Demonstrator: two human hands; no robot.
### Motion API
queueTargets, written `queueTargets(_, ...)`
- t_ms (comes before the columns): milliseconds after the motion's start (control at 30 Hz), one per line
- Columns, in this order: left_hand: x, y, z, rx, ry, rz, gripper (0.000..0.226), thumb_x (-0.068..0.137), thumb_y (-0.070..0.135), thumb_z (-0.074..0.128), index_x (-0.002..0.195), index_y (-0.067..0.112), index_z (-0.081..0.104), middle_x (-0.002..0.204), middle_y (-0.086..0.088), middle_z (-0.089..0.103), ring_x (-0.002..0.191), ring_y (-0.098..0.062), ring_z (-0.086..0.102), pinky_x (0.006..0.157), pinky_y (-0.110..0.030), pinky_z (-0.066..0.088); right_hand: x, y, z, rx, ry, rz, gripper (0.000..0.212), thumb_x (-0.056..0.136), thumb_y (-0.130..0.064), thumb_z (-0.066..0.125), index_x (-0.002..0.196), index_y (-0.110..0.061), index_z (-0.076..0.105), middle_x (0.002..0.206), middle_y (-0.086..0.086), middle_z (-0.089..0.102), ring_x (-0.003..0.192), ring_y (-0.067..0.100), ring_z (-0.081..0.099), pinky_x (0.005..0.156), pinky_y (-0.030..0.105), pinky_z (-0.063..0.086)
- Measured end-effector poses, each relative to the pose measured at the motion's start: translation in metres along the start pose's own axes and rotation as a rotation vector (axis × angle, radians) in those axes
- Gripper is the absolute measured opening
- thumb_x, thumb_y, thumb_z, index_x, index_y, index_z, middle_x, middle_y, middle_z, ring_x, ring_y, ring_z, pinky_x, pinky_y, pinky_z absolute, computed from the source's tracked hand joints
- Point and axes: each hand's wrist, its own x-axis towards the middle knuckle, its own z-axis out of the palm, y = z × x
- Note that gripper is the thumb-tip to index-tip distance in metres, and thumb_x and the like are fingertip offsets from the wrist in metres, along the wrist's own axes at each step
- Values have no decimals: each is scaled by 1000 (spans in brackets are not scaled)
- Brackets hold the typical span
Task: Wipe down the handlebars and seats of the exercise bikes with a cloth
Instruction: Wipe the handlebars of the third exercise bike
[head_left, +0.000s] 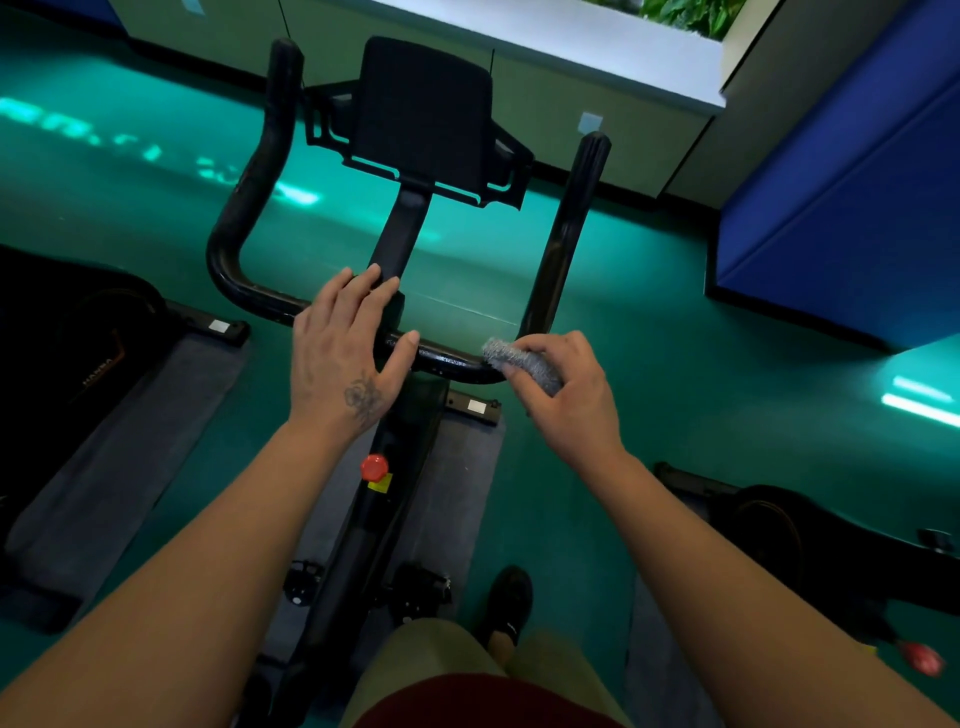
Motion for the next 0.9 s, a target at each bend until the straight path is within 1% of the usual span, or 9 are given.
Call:
queueTargets(100,0,-2,0,-11,-8,7,62,100,53,53,153,21,51,162,-1,46,154,-26,34,116,-53,33,12,5,-9,-78,-5,-18,30,91,-56,72,114,-37,72,101,-7,51,88,9,57,75,35,53)
queueTargets(200,0,-3,-1,-22,-21,3,62,100,53,51,153,22,50,162,-1,45,155,-26,33,117,-54,32,31,15,-22,-98,35,45,27,92,-51,73,116,-38,72,100,-6,47,88,12,56,78,41,56)
queueTargets(267,0,-3,-1,-27,-23,-3,61,100,53,51,153,22,50,163,-1,44,155,-25,32,117,-54,32,38,18,-28,-114,18,52,26,93,-48,74,117,-37,72,100,-6,46,89,12,56,79,43,57)
queueTargets(367,0,-4,0,-44,-14,-10,59,100,50,52,152,22,52,161,0,46,154,-25,34,116,-54,33,29,9,-27,-135,-56,-45,25,93,-45,76,117,-36,73,102,-5,47,89,10,55,75,40,56)
queueTargets(467,2,-7,1,-57,-10,-2,57,101,49,53,151,23,53,160,0,48,153,-25,36,113,-53,36,14,-5,-18,-239,-142,-146,24,93,-44,75,116,-35,72,103,-9,44,83,15,56,66,40,56)
queueTargets(567,3,-10,1,-50,-13,11,56,100,48,54,151,24,54,160,1,48,152,-24,37,111,-53,38,10,-17,-10,-316,-157,-181,24,94,-45,73,115,-35,71,104,-9,43,79,17,55,61,40,55)
queueTargets(667,3,-12,1,-36,-13,36,55,100,47,55,151,24,54,159,2,48,150,-25,39,110,-52,37,11,-18,-13,-356,-168,-209,24,94,-48,72,116,-37,70,105,-9,44,78,16,56,61,39,55)
queueTargets(800,9,-22,-2,-30,-16,86,50,102,44,55,148,25,57,153,4,52,138,-27,45,105,-50,41,20,-13,-31,-431,-186,-212,25,94,-51,72,117,-43,70,105,-10,46,82,16,57,62,36,53)
queueTargets(900,11,-29,-2,-21,-21,132,51,103,44,56,150,25,56,152,3,52,134,-29,46,103,-49,41,24,-13,-36,-459,-185,-214,25,94,-53,72,117,-42,71,103,-10,46,82,17,58,62,34,50)
